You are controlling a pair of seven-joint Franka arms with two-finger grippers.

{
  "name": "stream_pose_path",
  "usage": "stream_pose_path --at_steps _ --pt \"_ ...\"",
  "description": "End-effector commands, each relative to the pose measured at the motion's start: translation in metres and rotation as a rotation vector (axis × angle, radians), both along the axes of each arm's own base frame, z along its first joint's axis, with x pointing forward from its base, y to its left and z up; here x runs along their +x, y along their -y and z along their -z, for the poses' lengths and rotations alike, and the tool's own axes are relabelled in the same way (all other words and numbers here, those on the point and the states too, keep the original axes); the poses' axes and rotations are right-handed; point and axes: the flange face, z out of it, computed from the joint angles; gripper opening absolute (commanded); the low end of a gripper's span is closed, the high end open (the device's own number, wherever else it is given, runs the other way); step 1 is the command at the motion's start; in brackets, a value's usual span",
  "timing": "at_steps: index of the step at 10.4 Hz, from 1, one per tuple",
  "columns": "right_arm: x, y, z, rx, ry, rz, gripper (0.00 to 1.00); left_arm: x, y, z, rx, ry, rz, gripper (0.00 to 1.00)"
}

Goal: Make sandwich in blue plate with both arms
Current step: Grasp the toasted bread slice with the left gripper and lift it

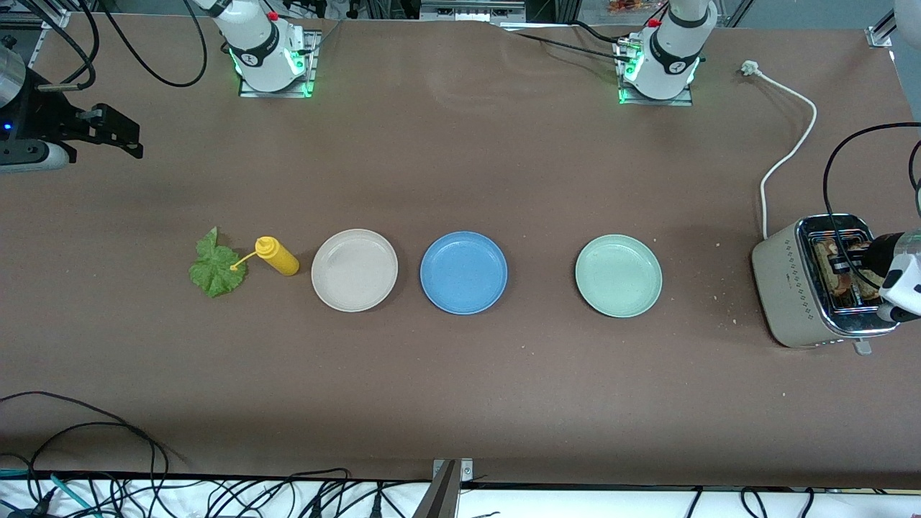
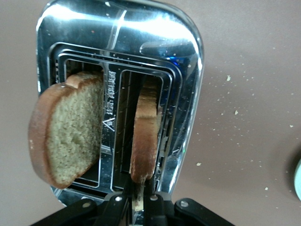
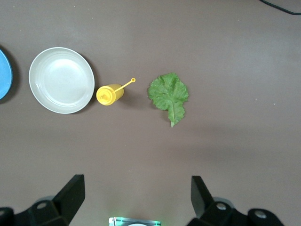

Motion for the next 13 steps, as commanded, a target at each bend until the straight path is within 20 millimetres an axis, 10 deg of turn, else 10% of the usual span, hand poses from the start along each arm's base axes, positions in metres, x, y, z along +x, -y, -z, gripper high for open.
stream_pose_path --at_steps 1,13 --pt "0.001 0.0 -0.004 0.017 0.009 0.012 1.0 0.004 -0.004 -0.001 0.027 -0.008 0.036 0.0" --pt "0.001 0.002 -0.004 0.017 0.009 0.015 1.0 -0.015 0.028 -0.146 0.01 0.085 0.125 0.0"
